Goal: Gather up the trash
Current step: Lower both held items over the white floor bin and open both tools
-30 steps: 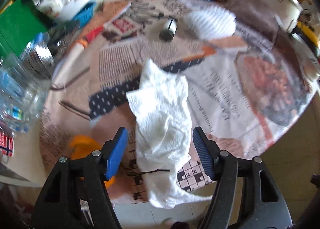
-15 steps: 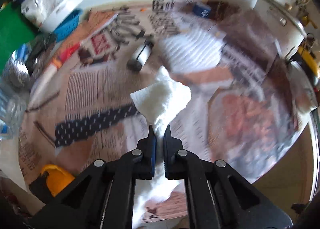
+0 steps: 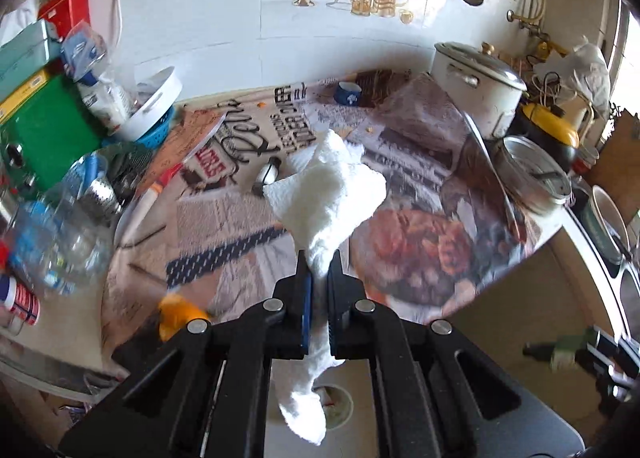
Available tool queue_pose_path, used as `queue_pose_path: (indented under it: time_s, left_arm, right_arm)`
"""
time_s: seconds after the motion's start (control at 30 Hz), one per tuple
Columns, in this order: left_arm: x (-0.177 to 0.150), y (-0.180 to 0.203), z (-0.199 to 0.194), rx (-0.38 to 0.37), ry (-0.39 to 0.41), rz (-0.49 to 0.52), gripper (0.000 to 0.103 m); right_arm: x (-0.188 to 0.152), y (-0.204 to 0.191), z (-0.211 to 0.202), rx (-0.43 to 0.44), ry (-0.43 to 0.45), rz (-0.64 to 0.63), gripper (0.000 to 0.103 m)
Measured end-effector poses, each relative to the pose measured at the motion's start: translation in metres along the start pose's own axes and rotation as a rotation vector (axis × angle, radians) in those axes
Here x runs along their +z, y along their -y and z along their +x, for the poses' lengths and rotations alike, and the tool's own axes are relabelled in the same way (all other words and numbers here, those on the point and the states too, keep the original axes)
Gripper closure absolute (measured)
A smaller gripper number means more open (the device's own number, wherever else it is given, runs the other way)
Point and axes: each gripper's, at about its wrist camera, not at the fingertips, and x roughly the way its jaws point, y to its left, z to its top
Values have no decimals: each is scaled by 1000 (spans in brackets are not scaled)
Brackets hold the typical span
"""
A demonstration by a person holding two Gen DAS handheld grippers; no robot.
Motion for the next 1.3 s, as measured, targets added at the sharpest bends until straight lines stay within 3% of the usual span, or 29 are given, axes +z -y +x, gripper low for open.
queue_pose_path:
  time_s: [0.2, 0.37, 0.43, 0.67, 0.97, 1.17, 1.3]
  left_arm:
    - [-88, -9, -11, 27, -56, -27, 98]
    - [-170, -13, 7, 77, -132, -26, 98]
    - [-197, -18, 20, 64, -171, -52, 98]
    - [-301, -32, 96, 68, -299, -113, 98]
    - [-414, -50, 209, 70, -417, -180, 98]
    - [-463, -56, 273, 72, -458, -211, 98]
    - [-476, -52, 303, 54, -473, -225, 98]
  right_arm:
    - [-27, -17, 27, 36, -70, -21, 65]
    - [-62, -30, 65, 66, -158, -38, 65]
    - [-78, -34, 84, 69, -189, -49, 65]
    - [-135, -37, 158, 83, -285, -61, 65]
    - [-228, -15, 284, 91, -403, -69, 65]
    - [-287, -3, 354, 107, -479, -68, 64]
    - [-307, 0, 381, 118, -519, -69, 64]
